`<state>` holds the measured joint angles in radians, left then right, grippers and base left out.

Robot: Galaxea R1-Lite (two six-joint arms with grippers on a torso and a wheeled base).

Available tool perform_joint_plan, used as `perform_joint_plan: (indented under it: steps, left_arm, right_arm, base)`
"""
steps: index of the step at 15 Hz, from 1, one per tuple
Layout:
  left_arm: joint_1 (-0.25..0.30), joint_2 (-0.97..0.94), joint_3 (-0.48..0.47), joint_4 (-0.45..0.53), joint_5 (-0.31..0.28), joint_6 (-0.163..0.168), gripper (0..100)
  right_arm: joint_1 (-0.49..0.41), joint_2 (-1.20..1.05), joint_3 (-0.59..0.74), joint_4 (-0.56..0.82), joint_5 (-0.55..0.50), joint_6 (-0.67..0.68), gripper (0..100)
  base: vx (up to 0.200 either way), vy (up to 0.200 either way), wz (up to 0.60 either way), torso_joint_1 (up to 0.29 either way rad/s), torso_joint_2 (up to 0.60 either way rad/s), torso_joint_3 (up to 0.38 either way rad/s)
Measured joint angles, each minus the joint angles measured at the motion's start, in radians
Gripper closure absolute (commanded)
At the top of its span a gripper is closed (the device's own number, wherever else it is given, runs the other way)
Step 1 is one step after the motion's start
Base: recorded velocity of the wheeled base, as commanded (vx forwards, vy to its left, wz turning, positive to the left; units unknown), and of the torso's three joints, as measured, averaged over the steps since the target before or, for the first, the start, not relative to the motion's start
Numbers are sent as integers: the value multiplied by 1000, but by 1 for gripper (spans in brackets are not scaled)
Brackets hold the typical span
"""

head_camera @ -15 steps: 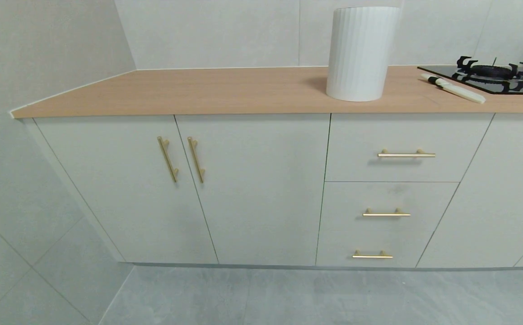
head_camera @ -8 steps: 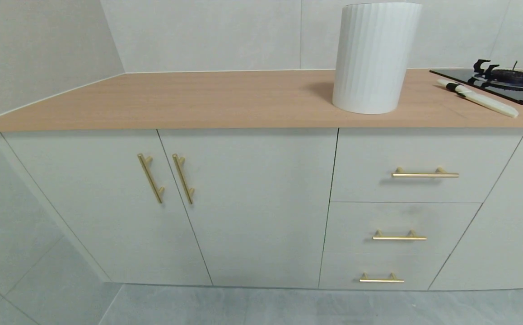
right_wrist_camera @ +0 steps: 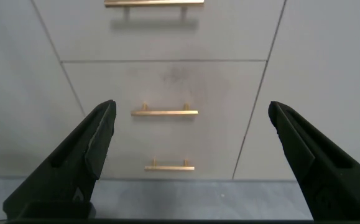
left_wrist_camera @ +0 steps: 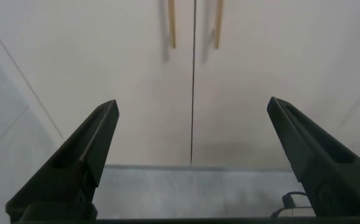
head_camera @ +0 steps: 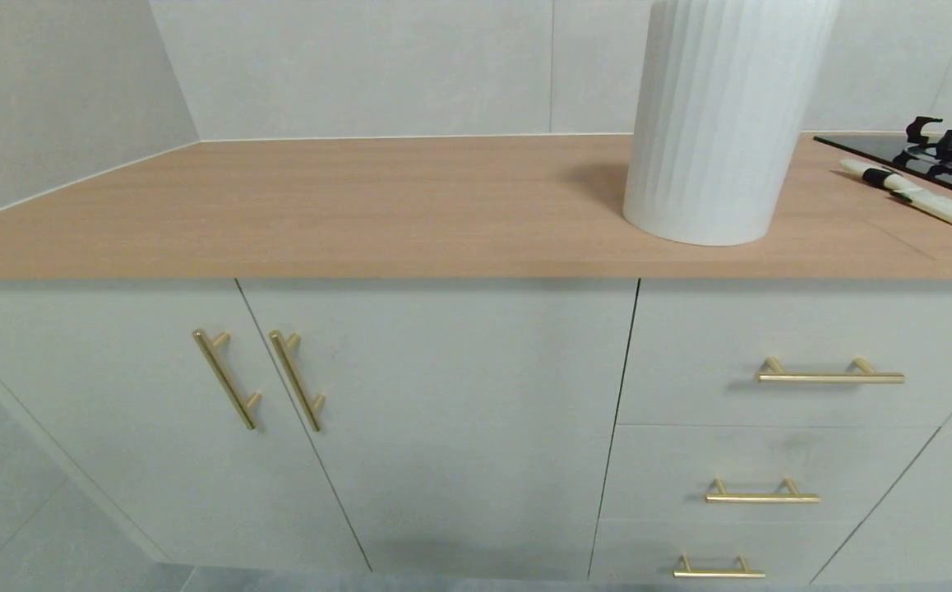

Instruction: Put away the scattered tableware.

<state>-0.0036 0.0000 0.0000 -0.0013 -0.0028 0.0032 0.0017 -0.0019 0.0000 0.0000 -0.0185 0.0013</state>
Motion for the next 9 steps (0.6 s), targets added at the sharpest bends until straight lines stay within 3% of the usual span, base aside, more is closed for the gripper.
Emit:
perform_joint_plan:
  steps: [4, 7, 9]
  left_arm:
    - [0, 0, 0, 0, 0, 0, 0]
    - [1, 0, 0, 0, 0, 0, 0]
    - [0, 0, 0, 0, 0, 0, 0]
  right_arm:
    - [0, 0, 0, 0, 0, 1, 0]
    - [0, 0, 0, 0, 0, 1, 0]
    - [-1, 0, 0, 0, 0, 1, 0]
  base:
    - [0, 0, 0, 0, 0, 0]
    - [0, 0, -600, -2, 1, 4]
    - [0, 0, 0, 0, 0, 0]
